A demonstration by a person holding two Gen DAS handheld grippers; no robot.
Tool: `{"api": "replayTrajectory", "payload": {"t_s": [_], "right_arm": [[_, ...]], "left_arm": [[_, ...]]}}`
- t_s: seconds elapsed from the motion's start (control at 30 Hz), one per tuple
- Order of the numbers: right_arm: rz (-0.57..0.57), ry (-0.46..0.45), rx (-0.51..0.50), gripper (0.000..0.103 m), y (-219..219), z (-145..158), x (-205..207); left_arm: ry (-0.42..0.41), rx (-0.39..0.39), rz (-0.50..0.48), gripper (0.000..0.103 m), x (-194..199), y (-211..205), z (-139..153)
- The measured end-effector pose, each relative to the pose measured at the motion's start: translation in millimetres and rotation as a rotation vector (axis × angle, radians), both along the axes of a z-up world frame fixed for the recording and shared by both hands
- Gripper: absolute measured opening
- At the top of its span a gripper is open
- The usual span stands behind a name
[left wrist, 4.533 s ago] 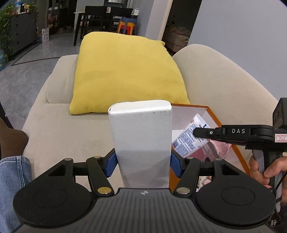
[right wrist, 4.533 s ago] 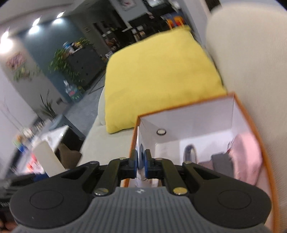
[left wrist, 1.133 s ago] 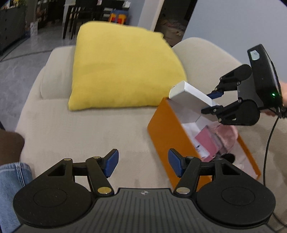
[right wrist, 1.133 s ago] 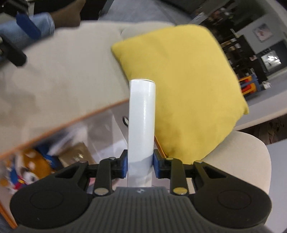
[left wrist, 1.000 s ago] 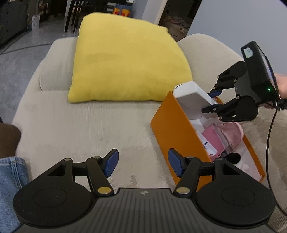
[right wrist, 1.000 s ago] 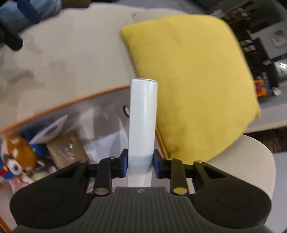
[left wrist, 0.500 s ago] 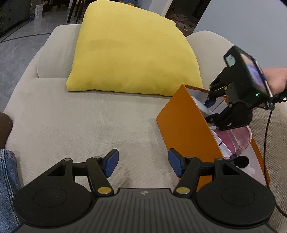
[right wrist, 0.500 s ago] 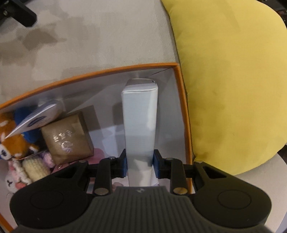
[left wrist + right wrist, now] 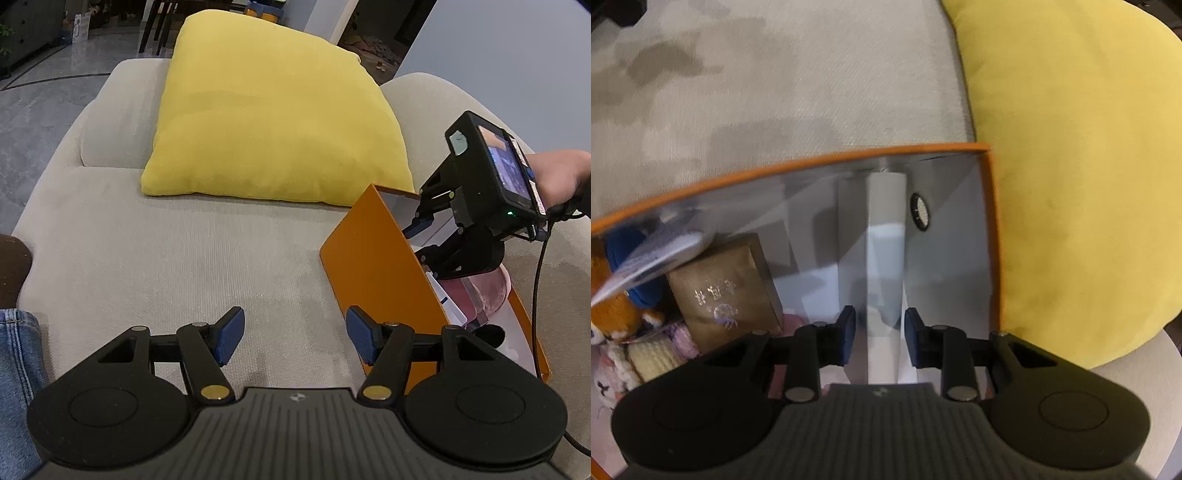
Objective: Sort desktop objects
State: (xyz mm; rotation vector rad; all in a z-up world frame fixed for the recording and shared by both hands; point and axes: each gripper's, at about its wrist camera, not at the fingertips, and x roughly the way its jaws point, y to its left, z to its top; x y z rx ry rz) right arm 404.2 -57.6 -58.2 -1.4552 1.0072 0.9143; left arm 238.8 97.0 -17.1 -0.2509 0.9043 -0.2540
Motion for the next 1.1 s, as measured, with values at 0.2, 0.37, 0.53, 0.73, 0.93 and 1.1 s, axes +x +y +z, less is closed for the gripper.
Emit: {"api": "replayTrajectory", "payload": {"t_s": [0.2,0.37,0.53,0.73,0.93,1.1], "right_arm": [[-0.029,-0.021,0.045,0.031,-8.9,25.5,-14.3],[-0.128,-0.054,0.19,0.038,-28.2,76.1,-36.2],[-0.23,-0.097,0.402,0.043,-55.5,120.9,-85.1],[-0.381,-0.217,0.647,0.051,-95.7,147.0,-159.3],[-0.65,-0.249,0.977,0.058,-129.4,150.2,-213.6],[-0.786,-0.348,1.167,0.075,-155.9,131.4,-264.9]], "left_arm": [[-0.027,0.043,0.001,0.072,-17.0,-5.9,21.9],[-0.078,0.1,-0.011,0.072,-45.7,-23.1,51.3],[-0.139,0.124,-0.027,0.072,-80.0,-46.6,77.7],[-0.222,0.155,-0.023,0.072,-116.3,-79.2,97.9],[-0.321,0.188,-0.001,0.077,-142.3,-114.7,103.0],[-0.373,0.195,0.032,0.085,-158.0,-137.2,89.9]]}}
